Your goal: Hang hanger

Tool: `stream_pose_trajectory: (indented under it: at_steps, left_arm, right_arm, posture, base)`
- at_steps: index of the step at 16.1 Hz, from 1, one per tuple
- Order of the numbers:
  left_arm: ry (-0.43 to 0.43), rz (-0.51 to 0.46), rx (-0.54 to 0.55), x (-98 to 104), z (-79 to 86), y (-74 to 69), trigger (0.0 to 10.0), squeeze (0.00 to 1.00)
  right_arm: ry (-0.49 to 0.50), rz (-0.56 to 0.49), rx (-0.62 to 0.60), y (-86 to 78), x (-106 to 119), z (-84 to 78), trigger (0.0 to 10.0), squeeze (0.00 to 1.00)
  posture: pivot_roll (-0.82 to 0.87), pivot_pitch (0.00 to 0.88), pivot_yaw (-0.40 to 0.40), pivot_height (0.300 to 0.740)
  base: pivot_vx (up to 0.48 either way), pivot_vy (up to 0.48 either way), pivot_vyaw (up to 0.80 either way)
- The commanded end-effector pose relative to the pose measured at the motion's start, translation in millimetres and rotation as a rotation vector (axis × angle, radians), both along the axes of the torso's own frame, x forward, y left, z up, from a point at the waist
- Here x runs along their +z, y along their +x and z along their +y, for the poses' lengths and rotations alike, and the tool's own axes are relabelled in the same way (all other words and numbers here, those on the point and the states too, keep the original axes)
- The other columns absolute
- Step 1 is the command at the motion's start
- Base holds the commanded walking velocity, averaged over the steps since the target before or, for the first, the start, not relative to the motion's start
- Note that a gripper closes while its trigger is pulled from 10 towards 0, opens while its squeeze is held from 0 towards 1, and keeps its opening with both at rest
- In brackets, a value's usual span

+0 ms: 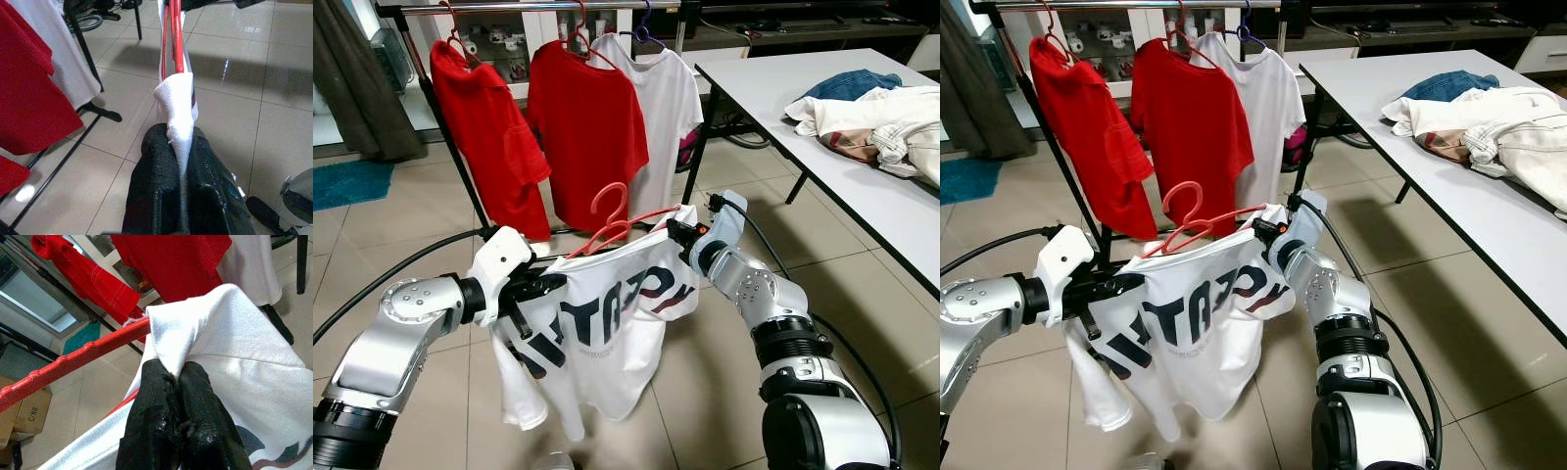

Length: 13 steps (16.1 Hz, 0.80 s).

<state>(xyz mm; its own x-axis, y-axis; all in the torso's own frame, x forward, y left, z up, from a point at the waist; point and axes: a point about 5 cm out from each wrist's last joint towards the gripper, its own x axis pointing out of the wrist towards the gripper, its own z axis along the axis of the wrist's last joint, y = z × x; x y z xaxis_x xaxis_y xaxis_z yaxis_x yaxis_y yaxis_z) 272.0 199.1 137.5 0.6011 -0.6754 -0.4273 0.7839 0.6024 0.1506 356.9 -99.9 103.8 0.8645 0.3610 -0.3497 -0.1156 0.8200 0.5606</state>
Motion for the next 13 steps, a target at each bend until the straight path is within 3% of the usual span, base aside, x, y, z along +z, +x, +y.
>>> stream_pose_trajectory:
  at_steps: [1,8,10,13]
  left_arm:
    - [0.035,-0.025,0.008,4.0,2.4,2.7,0.0,0.00]
    - [0.204,0.039,0.008,-16.7,14.1,-3.5,0.0,0.00]
    - [0.216,0.070,-0.021,-24.3,10.1,-7.1,0.0,0.00]
    - [0.232,0.063,0.014,-28.2,9.3,-1.2,0.0,0.00]
  right_arm:
    - [0.012,-0.034,-0.013,3.8,7.4,-2.3,0.0,0.00]
    - [0.023,-0.060,-0.025,5.5,13.1,-3.7,0.0,0.00]
    - [0.024,-0.074,0.000,5.0,16.0,-0.2,0.0,0.00]
    - [0.035,-0.097,0.060,1.7,24.2,7.8,0.0,0.00]
  posture:
    - [0.07,0.000,0.007,0.740]
    - [0.07,0.000,0.005,0.740]
    - [0.07,0.000,0.005,0.740]
    - [0.07,0.000,0.005,0.740]
  base:
    - [0.000,0.000,0.00]
    - [0.000,0.000,0.00]
    - [0.000,0.000,0.00]
    - [0.000,0.000,0.00]
